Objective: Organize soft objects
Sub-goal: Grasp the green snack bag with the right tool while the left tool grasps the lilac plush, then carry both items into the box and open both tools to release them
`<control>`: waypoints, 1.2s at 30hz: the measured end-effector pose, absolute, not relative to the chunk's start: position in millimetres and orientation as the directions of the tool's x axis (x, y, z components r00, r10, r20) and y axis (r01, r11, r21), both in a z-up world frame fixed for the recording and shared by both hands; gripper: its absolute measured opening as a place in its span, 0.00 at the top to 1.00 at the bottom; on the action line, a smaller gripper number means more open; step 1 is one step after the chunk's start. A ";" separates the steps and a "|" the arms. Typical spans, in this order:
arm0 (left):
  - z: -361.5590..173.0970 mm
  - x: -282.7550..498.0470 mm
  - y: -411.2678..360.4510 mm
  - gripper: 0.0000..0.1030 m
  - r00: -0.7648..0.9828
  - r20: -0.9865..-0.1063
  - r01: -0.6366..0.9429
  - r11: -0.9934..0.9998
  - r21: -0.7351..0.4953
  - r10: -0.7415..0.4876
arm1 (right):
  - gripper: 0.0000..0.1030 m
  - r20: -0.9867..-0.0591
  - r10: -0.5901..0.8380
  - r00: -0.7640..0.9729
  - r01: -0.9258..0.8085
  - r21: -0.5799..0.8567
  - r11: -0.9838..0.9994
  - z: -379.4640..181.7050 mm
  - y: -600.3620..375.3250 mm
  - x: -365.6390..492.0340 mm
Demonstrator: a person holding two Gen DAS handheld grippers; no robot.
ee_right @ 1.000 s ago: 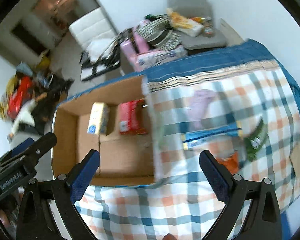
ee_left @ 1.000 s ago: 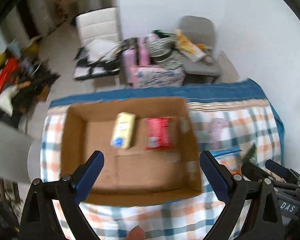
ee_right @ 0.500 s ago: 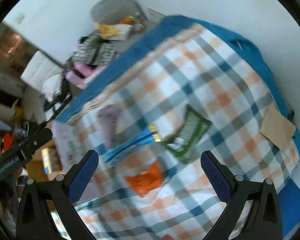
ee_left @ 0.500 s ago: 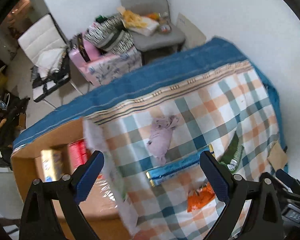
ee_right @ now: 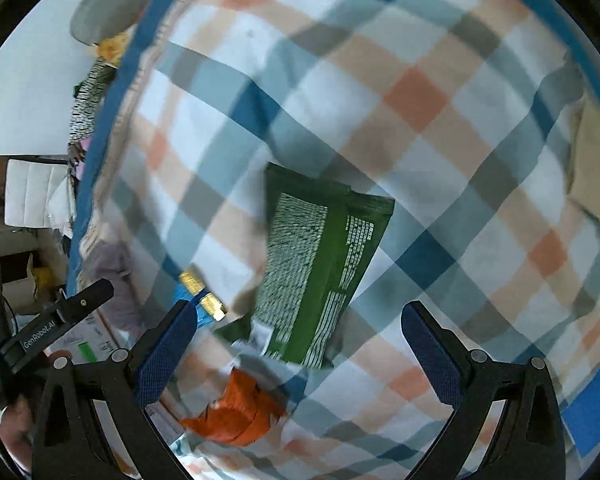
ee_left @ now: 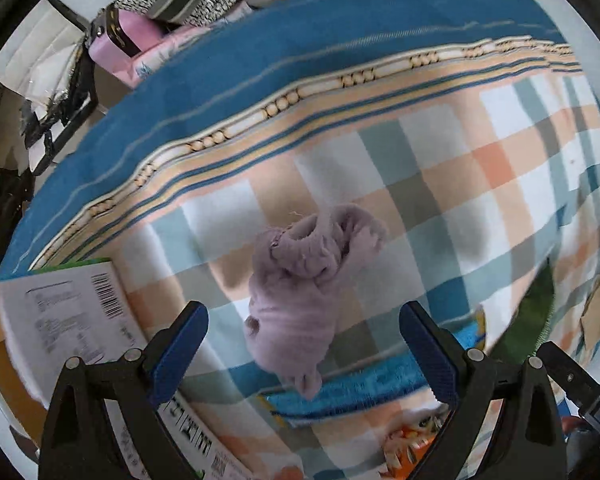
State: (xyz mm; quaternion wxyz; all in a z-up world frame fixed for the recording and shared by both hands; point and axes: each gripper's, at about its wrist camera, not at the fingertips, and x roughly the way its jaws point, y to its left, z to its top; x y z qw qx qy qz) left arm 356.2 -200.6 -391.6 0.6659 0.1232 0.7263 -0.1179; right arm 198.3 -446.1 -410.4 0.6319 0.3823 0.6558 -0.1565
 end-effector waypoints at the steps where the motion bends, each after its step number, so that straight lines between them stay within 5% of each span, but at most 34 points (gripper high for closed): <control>1: -395.2 357.0 -201.2 0.05 -0.088 -0.996 0.331 0.943 -0.007 0.023 | 0.00 -0.948 0.307 0.087 0.702 0.277 0.656 -415.4 -445.9 198.6; 7: -405.4 363.2 -202.3 0.05 -0.109 -0.994 0.312 0.949 -0.035 -0.001 | 0.00 -0.941 0.331 0.068 0.709 0.280 0.647 -436.4 -442.9 207.7; 13: -417.7 368.2 -204.0 0.44 -0.139 -0.990 0.324 0.945 -0.040 0.006 | 0.00 -0.931 0.360 0.057 0.721 0.288 0.630 -450.9 -439.7 214.7; 17: -417.7 367.5 -201.1 0.61 -0.124 -0.992 0.316 0.948 -0.033 0.006 | 0.08 -0.927 0.371 0.055 0.721 0.294 0.627 -457.3 -434.2 221.2; 27: -396.4 368.2 -196.5 0.69 -0.054 -0.999 0.297 0.955 -0.012 0.004 | 0.56 -0.935 0.355 0.024 0.720 0.263 0.643 -457.1 -427.5 231.6; 36: -320.2 334.4 -176.7 0.69 0.062 -0.993 0.264 0.961 -0.082 -0.101 | 0.63 -0.950 0.305 0.070 0.646 0.277 0.711 -410.3 -417.7 235.4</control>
